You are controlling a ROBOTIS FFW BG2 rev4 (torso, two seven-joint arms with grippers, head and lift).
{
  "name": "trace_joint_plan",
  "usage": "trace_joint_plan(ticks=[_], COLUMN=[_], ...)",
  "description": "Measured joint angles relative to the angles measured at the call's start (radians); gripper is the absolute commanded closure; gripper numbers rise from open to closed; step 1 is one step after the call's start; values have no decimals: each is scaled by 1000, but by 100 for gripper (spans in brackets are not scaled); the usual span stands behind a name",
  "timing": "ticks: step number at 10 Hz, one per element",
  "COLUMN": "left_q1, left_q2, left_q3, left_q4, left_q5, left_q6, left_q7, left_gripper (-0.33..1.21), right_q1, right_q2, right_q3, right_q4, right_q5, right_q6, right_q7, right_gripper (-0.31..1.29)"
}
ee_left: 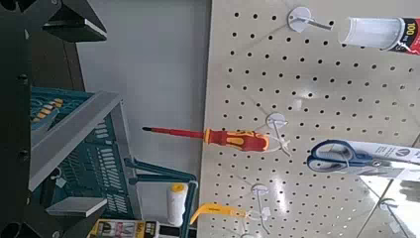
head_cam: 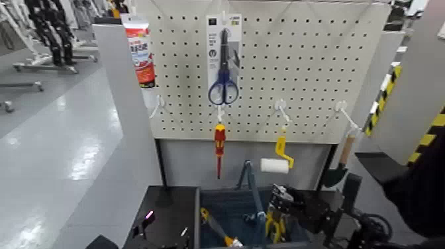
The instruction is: Put the yellow pliers into the crate.
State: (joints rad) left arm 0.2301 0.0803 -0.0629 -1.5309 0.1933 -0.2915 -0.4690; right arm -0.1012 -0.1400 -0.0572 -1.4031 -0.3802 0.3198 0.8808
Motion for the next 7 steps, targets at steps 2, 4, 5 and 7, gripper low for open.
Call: trace_joint_plan(ticks=[2,4,5,7], left_q1=[0,0,0,0], left_q2=[1,0,0,0], left_q3=[0,0,-1,-1], left_q4=[0,0,0,0], left_q5=[0,0,0,0], left_q6=[0,0,0,0], left_q7=[0,0,0,0], left_gripper=[13,13,13,13], right_q1=[1,2,3,23], right_q2=[-1,-1,-1,1], right_q3=[2,3,1,-3], right_q4=[-7,-16,-22,-57], right_q5=[-2,-8,-9,-7], right_q6=[0,1,0,-19], right_q7=[2,4,4,-57], right_gripper=[2,3,3,3])
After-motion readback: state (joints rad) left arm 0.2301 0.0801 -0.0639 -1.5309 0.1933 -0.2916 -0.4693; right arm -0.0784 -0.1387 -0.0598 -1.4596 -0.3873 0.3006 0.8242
